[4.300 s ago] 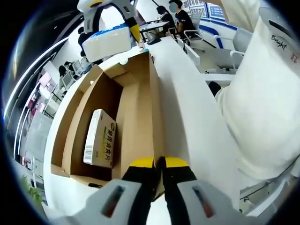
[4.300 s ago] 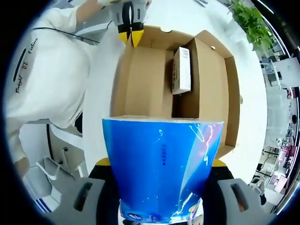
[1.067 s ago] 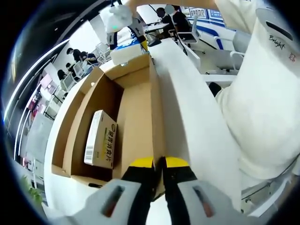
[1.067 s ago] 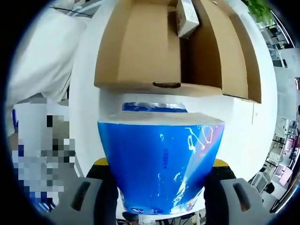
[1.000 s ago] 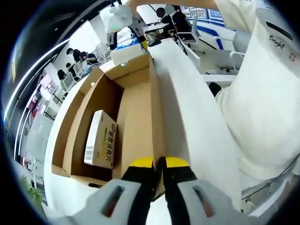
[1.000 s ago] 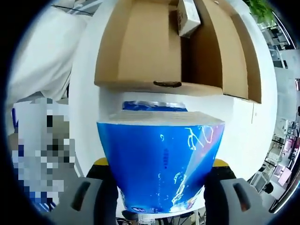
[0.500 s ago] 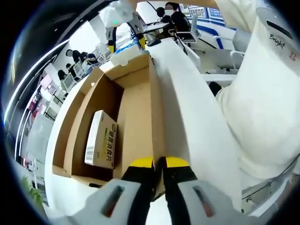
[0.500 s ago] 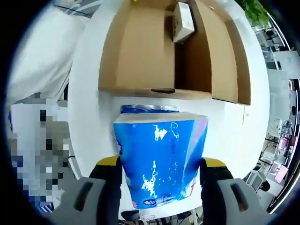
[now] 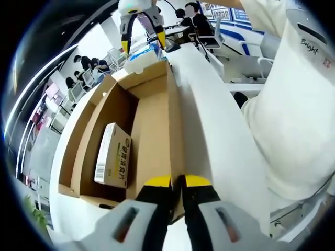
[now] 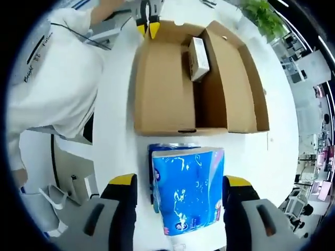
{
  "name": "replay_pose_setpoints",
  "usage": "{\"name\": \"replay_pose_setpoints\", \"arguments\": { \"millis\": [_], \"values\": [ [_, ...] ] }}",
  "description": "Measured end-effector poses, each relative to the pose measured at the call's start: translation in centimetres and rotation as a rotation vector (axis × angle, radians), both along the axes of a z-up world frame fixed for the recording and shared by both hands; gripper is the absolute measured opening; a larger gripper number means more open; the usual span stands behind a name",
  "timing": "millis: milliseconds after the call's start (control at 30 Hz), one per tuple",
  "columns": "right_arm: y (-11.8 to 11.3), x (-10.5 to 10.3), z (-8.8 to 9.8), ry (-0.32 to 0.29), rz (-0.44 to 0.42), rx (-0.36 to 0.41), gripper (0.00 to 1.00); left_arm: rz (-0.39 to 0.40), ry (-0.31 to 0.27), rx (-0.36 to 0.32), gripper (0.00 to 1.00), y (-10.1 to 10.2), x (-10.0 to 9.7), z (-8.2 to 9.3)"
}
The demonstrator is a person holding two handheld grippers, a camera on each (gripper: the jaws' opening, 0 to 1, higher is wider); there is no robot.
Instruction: Operate the shoe box by opening the lid, removing the specified soft item, and placing it in the target area until the item is outside and the box remains undamaged.
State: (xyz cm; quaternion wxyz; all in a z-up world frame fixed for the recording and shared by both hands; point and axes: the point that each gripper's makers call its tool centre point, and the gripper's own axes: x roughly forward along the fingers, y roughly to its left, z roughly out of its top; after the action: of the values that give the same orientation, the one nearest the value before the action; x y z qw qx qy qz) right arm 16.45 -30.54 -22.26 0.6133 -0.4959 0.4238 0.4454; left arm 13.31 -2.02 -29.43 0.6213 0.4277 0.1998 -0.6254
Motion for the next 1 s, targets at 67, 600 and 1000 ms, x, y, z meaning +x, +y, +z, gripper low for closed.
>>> {"name": "replay_pose_setpoints", "arguments": {
  "millis": [67, 600, 1000],
  "values": [
    [0.1, 0.0, 0.2, -0.002, -0.012, 0.019, 0.67, 0.000, 0.000, -0.001, 0.06, 0.0, -0.1, 0.0],
    [4.1, 1.4, 3.4, -0.090, -0.104, 0.272, 0.41, 0.010, 0.003, 0.000, 0.06, -0.1, -0.4, 0.0],
    [7.7, 4.3, 4.6, -0.324, -0.098, 0.375, 0.31, 0.013, -0.001, -0.008, 0.06, -0.2, -0.2, 0.0]
  ]
}}
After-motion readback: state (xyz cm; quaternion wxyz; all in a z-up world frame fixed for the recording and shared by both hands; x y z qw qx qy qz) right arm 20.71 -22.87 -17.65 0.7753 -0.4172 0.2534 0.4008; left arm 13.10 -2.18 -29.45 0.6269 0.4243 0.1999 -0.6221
